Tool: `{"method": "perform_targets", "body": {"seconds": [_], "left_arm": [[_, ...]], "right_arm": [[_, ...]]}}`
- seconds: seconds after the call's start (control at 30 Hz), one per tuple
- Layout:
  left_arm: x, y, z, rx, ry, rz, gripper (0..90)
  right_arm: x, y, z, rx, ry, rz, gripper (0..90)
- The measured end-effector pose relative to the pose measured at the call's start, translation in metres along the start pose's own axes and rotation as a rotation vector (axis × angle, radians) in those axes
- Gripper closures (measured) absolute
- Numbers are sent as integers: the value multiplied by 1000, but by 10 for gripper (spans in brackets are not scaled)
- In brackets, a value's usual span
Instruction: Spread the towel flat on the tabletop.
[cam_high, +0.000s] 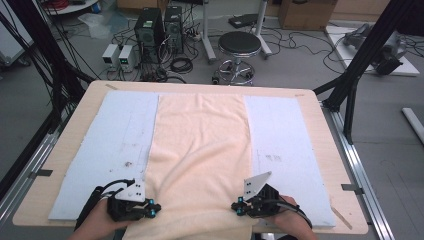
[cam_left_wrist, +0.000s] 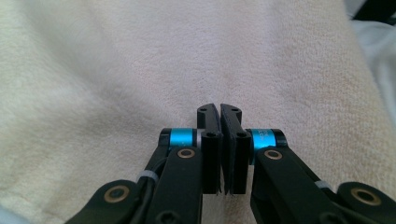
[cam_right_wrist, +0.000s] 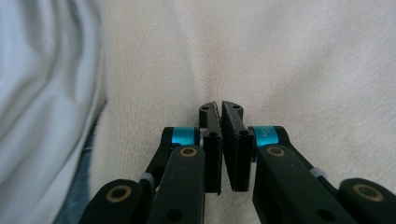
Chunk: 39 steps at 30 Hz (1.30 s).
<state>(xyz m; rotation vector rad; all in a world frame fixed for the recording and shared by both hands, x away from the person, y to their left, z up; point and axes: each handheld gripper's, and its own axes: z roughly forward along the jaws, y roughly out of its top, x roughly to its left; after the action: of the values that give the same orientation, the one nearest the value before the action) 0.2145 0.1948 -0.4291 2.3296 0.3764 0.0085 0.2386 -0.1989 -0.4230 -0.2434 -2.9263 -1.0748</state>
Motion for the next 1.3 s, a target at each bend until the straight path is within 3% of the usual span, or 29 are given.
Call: {"method": "perform_targets", "body": {"seconds": [0.03,0.1,0.2,0.23,0.33,0.37,0.43,0.53,0.7,0.87,1.07,1.13,1.2,1.3], "left_arm": [[-3,0,-1,-2,-12,4,863],[-2,-1,-3,6,8,14,836],[7,0,-3,5,88,-29,633],[11,-1,-2,-1,91,-46,608],[18,-1,0,-1,85,-53,698],[19,-1,0,3,91,-49,748],[19,-2,0,-2,93,-47,825],[19,-1,0,7,106,-28,866],[24,1,-2,11,191,-35,869],[43,5,-6,-47,259,-83,873],[76,18,-5,-125,438,-130,873],[86,20,0,-124,492,-146,871],[92,22,2,-124,483,-171,831],[87,24,-3,-140,443,-160,690]], "right_arm": [[3,0,-4,-11,12,6,866],[5,-1,-10,-24,18,13,811],[3,-5,-15,-40,-11,36,697],[2,-6,-14,-36,-23,45,681],[-1,-9,-6,-16,-36,63,652],[-2,-9,-2,4,-38,60,672],[-2,-9,4,-15,-50,62,732],[-4,-4,7,-10,-63,49,826],[-17,10,14,20,-89,28,863],[-34,15,10,-2,-157,45,869],[-65,26,6,-49,-289,94,868],[-79,29,8,-76,-308,125,845],[-86,28,8,-79,-331,147,777],[-82,24,-2,-123,-270,170,703]]}}
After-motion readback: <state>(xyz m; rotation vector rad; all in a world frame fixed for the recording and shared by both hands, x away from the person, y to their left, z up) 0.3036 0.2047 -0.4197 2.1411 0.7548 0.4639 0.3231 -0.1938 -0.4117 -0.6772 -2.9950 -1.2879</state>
